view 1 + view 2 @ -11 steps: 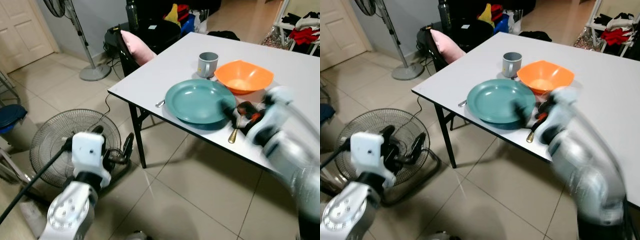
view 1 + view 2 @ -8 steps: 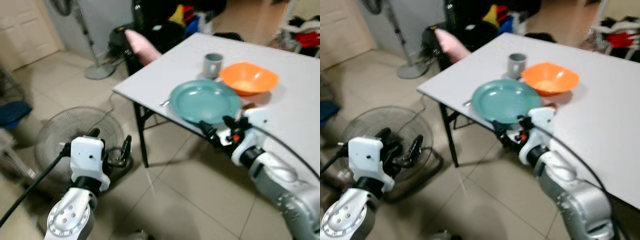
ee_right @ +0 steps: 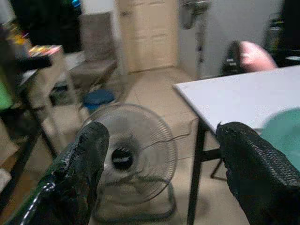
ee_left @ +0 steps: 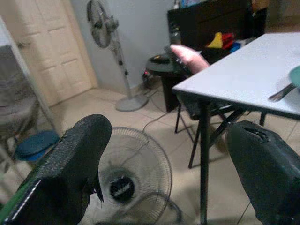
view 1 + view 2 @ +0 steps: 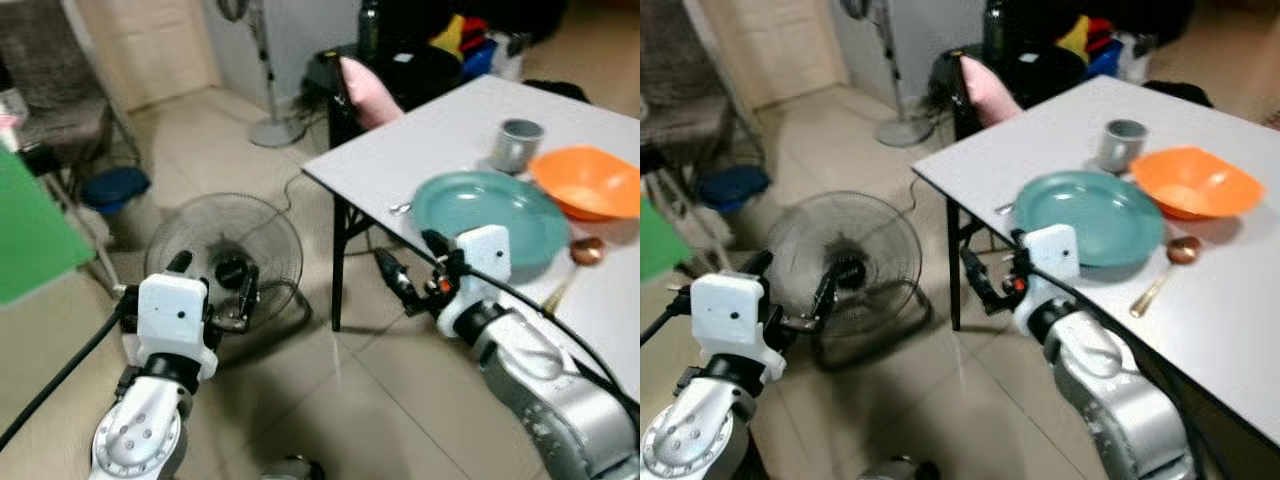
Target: Setting the table
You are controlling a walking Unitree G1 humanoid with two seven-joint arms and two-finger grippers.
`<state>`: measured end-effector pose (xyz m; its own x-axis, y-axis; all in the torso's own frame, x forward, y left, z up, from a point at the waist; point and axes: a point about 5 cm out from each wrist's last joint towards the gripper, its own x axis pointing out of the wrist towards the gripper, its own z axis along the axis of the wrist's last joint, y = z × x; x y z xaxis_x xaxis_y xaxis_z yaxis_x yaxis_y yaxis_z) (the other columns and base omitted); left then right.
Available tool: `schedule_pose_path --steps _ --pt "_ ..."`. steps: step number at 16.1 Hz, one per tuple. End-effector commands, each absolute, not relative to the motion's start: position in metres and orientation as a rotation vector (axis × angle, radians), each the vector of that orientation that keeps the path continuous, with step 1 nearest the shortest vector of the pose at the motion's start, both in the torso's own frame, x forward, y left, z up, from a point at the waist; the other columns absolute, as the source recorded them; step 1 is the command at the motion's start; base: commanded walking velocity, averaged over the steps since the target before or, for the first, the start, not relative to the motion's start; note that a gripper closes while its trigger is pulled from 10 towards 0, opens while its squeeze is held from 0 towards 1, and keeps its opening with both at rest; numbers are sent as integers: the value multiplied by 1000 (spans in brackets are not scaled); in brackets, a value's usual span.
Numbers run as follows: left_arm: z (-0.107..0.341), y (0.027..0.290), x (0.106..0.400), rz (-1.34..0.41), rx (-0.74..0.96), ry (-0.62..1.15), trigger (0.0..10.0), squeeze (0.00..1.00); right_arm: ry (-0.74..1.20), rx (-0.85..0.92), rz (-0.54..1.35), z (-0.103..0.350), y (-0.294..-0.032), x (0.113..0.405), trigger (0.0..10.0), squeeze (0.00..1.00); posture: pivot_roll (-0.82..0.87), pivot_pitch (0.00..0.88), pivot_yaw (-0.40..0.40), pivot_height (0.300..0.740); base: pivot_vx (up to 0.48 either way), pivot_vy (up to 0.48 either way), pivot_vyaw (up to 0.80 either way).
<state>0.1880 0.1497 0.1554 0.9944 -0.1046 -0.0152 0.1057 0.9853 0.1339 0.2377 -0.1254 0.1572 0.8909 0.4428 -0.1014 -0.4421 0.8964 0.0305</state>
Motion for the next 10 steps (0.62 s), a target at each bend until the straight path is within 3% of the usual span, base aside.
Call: schedule_pose_path --steps 1,10 --pt "152 151 186 -94 142 25 10000 0 88 -5 468 159 -126 239 10000 0 -19 0 102 740 0 0 800" --pt "158 159 184 -33 177 12 10000 0 99 15 492 149 -125 239 10000 0 24 0 74 740 0 0 800"
